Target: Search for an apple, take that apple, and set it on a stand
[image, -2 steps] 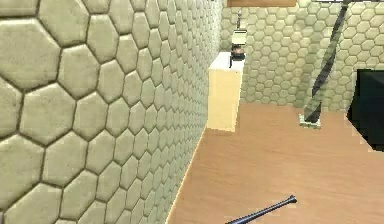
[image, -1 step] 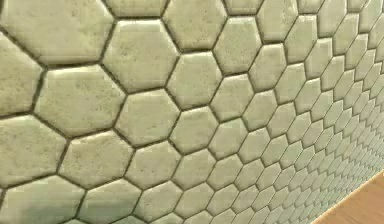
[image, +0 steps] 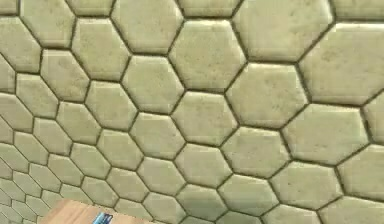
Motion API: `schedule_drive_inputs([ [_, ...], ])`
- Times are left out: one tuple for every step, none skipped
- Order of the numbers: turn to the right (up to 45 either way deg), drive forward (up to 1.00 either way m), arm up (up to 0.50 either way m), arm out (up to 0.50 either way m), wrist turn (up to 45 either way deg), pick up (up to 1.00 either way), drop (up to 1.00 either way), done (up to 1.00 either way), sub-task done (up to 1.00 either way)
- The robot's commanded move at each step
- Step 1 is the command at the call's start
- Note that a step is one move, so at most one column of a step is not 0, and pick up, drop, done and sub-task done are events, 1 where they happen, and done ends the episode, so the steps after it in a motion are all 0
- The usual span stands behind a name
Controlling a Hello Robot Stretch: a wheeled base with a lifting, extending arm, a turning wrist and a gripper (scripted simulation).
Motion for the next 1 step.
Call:
schedule_drive_inputs([
  [-45.0, 0.00, 0.00, 0.00, 0.0, 0.00, 0.00, 0.00, 0.00],
])
